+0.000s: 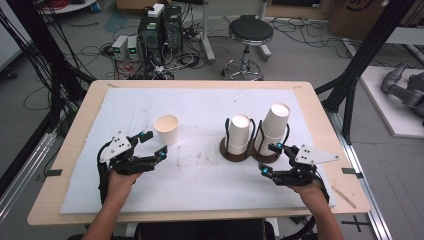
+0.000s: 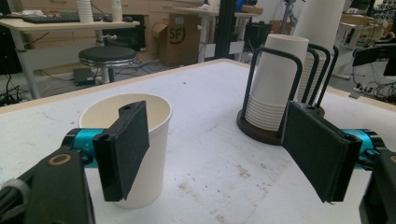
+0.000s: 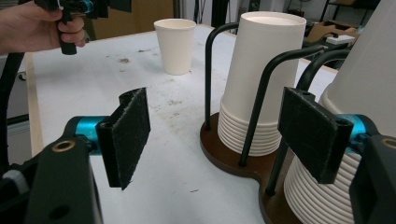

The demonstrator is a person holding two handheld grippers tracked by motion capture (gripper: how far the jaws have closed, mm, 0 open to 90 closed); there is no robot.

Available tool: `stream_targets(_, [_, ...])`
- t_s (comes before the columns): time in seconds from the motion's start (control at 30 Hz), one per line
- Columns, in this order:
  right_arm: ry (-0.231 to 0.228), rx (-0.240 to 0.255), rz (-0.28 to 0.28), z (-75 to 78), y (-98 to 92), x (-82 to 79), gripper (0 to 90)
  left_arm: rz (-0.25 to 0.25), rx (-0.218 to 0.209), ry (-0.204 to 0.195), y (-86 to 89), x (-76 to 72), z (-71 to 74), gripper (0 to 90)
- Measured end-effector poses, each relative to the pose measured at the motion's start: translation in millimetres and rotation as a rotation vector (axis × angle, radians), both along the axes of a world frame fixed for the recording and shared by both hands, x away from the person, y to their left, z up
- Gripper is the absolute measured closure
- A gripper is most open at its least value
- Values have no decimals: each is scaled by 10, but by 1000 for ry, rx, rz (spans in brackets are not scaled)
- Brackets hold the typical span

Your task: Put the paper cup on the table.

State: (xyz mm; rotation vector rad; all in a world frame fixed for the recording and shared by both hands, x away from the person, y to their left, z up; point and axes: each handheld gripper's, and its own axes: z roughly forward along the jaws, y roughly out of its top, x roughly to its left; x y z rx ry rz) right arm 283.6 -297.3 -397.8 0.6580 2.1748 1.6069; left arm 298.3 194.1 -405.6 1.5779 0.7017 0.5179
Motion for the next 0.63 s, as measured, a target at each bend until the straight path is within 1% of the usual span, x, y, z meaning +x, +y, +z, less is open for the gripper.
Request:
stream_targets(0.2, [4, 0, -3, 3, -6, -29, 257, -9, 1, -3, -28, 7, 9, 233])
stream_targets(0.23, [-1, 0, -4, 3, -9, -27, 257, -12, 0, -3, -31, 11, 8, 233])
stream_targets(0.63, [0, 5, -18, 13, -59, -38, 257, -14, -3, -9, -31, 29, 11, 233])
